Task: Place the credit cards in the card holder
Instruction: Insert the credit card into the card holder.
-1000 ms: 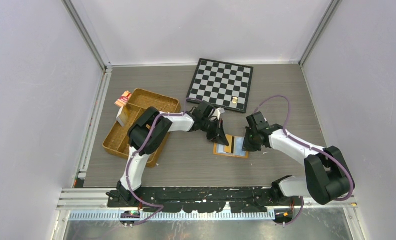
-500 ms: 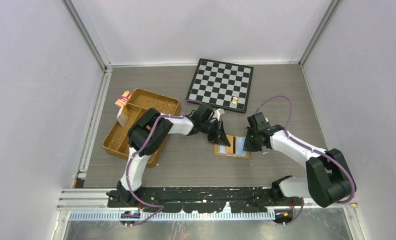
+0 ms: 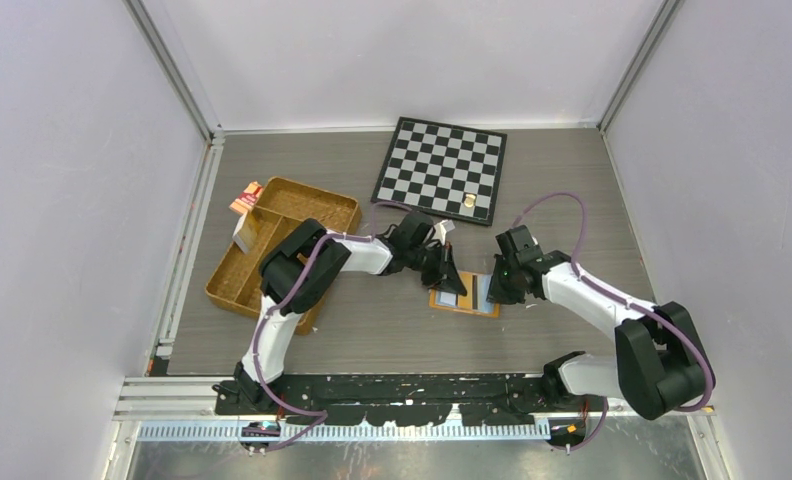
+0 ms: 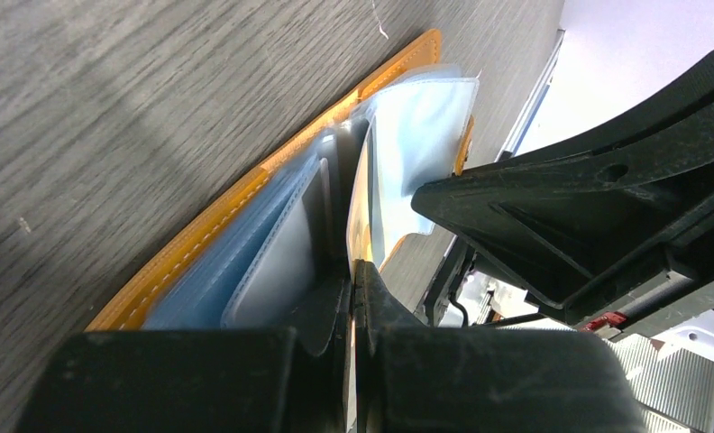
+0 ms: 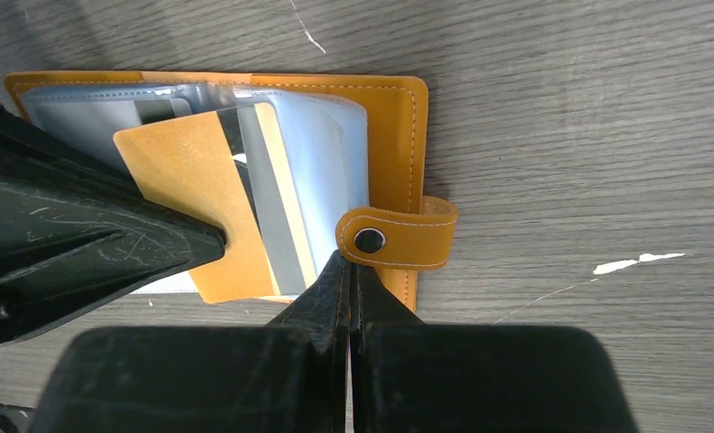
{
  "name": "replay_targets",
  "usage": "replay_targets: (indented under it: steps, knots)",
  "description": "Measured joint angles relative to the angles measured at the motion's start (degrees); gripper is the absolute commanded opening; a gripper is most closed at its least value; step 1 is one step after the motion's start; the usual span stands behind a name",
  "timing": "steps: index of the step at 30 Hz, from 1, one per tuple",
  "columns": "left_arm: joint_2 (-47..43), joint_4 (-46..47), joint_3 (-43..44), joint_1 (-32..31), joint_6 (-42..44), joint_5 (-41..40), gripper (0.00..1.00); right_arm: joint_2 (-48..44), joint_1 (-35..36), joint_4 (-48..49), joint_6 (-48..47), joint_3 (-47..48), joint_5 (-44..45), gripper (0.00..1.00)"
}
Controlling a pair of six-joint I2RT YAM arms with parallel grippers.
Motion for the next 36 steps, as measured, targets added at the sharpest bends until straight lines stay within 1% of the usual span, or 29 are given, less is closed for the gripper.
replay_targets:
  steps: [4, 7, 11, 13, 15, 18, 22, 28, 36]
  knots:
    - [0.2, 0.1, 0.2, -0.1, -0.1, 0.0, 0.02, -0.6, 0.0, 0.2, 0.6, -0.3, -0.3, 0.01]
    - [0.7, -0.5, 1.2, -0.3, 0.5, 0.0, 0.07, -0.8, 0.0, 0.3, 0.9, -0.4, -0.4, 0.00]
    - [0.9, -4.2, 3.5, -0.5, 2.9, -0.6, 0.21, -1.6, 0.0, 0.2, 1.1, -0.6, -0.3, 0.00]
    - [0.9, -6.9, 5.0, -0.7, 4.6, -1.6, 0.31, -2.0, 0.0, -0.2, 1.2, -0.6, 0.0, 0.00]
    - [0.3, -8.9, 5.9, -0.9, 6.1, -2.5, 0.37, -2.6, 0.0, -0.5, 1.5, -0.7, 0.3, 0.00]
    - [-1.0, -10.8, 6.2, -1.5, 8.0, -4.6, 0.43, -3.1, 0.1, -0.6, 2.1, -0.8, 0.2, 0.01]
    - [-2.7, -13.3, 6.2, -2.1, 10.0, -7.0, 0.48, -3.2, 0.1, 0.0, 2.6, -0.9, 0.0, 0.01]
    - [-5.0, -18.2, 6.7, -2.8, 12.6, -11.0, 0.51, -3.2, 0.1, 0.2, 2.7, -1.2, 0.0, 0.00]
    - [-5.5, -21.1, 8.0, -3.7, 14.8, -13.2, 0.52, -3.2, 0.1, 0.2, 2.8, -1.3, 0.0, 0.01]
